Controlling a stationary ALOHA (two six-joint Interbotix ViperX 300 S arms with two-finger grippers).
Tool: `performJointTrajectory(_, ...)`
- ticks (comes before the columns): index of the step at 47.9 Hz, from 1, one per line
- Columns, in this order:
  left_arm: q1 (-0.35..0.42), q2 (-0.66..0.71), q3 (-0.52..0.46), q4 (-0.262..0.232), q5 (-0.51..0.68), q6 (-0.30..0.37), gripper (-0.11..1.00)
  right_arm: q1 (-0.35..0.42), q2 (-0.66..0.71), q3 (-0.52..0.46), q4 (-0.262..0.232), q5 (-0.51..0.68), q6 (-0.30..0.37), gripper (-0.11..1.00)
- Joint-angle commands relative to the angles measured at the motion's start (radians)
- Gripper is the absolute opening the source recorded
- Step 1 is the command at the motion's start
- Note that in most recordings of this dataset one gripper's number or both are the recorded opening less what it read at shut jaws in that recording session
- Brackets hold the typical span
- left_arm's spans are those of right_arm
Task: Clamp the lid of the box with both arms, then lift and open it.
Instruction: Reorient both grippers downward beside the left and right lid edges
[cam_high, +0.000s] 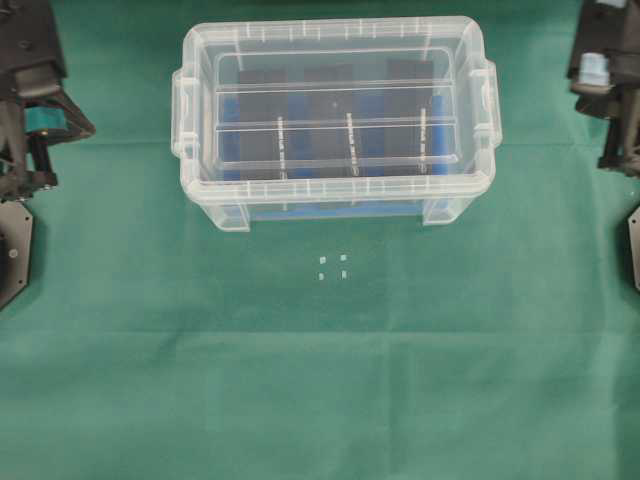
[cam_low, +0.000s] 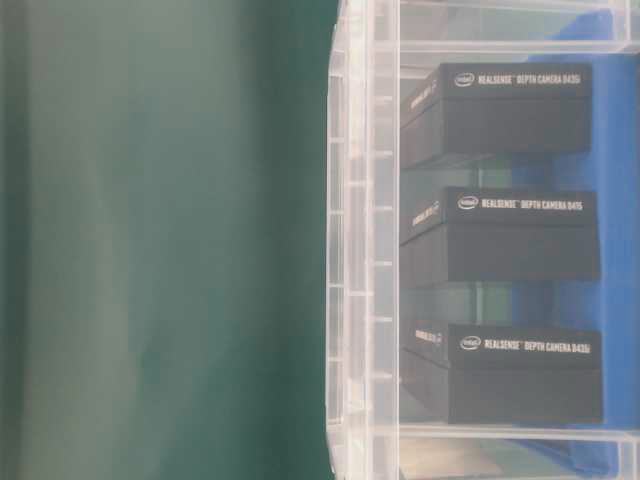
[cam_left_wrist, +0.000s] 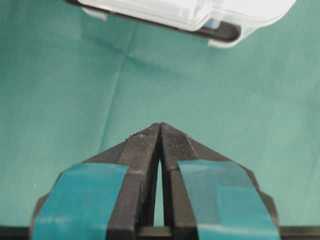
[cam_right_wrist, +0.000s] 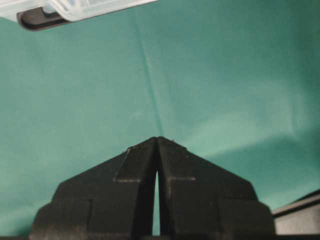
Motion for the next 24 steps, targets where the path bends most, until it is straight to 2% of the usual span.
performJointTrajectory(1, 0.003, 0.025, -0.005, 0.000, -0.008, 0.000, 0.01, -0.003, 0.028, -0.006, -0.003, -0.041, 0.002, 0.00)
performJointTrajectory(8, 0.003, 0.037, 0.029, 0.000, -0.031, 0.000, 0.01, -0.002, 0.067, 0.021, -0.003, -0.103, 0.000, 0.00)
performJointTrajectory(24, 0.003, 0.048, 0.112, -0.002, -0.106, -0.003, 0.01, -0.002, 0.097, 0.060, -0.003, -0.140, 0.000, 0.00)
